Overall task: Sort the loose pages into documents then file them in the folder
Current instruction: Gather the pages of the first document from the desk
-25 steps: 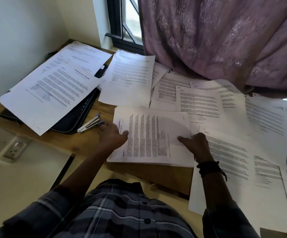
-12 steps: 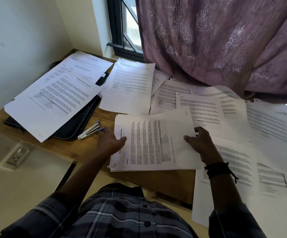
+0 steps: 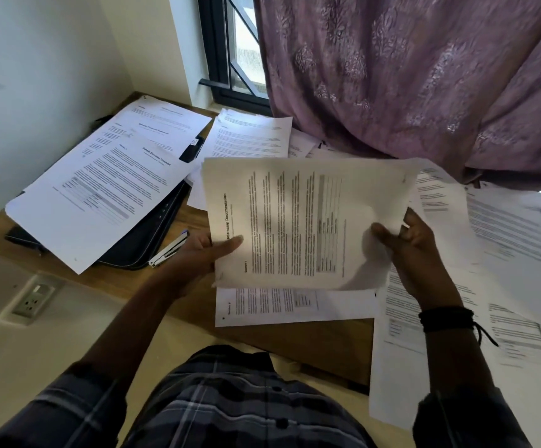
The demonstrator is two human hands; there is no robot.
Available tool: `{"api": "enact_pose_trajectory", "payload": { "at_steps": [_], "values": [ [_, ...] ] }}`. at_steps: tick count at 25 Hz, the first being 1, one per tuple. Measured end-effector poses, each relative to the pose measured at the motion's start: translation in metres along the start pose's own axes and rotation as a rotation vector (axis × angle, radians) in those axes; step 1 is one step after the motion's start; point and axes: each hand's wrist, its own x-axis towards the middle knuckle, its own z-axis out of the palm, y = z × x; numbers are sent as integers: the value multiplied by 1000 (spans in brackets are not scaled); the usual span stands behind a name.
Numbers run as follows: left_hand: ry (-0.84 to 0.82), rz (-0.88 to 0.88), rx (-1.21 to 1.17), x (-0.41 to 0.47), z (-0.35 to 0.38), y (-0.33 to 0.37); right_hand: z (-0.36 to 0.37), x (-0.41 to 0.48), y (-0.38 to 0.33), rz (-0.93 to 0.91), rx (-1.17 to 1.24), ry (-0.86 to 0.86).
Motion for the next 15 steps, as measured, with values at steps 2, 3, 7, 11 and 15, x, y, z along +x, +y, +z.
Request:
{"api": "enact_pose_trajectory", "payload": {
  "at_steps": [2, 3, 7, 11, 15],
  "values": [
    [62, 27, 36, 3, 2, -3, 2, 4, 5, 53, -58, 20],
    [112, 36, 81, 4, 5, -7, 5, 5, 12, 90, -146, 35],
    [274, -19, 409, 8, 27, -24, 27, -3, 46, 149, -509, 103],
    [339, 84, 376, 6, 26, -30, 40, -8, 51, 67, -535, 141],
    [400, 370, 289, -1, 19, -4, 37, -1, 24, -158, -454, 232]
  ]
}}
